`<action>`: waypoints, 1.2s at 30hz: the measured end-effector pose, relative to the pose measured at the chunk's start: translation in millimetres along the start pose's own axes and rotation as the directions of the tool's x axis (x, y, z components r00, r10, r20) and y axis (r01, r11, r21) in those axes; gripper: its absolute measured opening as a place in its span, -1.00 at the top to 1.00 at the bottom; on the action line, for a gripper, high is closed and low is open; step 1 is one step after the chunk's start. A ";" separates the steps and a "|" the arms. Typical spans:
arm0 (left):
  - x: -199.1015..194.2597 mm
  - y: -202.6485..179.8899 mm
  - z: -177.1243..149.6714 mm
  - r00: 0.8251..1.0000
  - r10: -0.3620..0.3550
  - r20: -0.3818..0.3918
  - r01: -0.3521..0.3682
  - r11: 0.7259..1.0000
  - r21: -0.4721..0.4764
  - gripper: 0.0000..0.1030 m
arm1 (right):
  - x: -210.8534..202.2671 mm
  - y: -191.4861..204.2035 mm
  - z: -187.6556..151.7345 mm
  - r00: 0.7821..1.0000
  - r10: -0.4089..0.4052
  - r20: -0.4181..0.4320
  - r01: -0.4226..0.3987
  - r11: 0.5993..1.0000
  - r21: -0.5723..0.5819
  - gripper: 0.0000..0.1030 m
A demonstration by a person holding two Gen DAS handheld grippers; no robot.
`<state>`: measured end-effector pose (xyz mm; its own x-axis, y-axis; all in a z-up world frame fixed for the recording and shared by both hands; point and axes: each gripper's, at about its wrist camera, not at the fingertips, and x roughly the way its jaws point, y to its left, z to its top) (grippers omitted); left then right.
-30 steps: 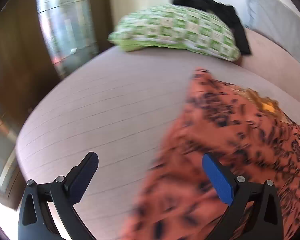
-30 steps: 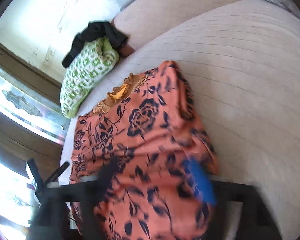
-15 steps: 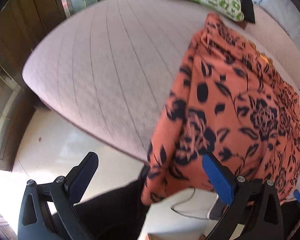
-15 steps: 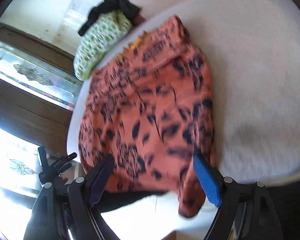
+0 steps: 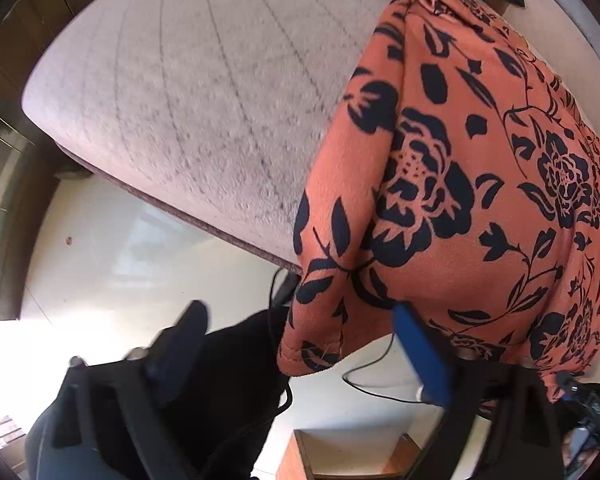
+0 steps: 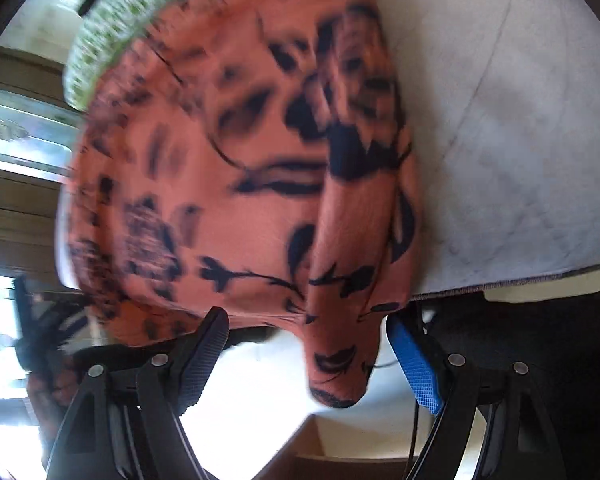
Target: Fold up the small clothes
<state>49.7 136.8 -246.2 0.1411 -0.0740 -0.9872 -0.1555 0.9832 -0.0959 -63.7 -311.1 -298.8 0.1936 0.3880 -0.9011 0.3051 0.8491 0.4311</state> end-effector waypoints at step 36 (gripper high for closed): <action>-97.8 -79.5 307.5 0.897 -0.276 0.346 0.272 0.960 0.062 0.95 | -144.7 43.5 270.3 0.769 0.410 0.490 -0.456 0.890 -0.030 0.80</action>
<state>348.9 117.3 -102.8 0.5078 -0.2804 -0.8146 -0.0500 0.9344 -0.3527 173.6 -427.2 -137.2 0.7306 0.4715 -0.4938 0.1556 0.5893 0.7928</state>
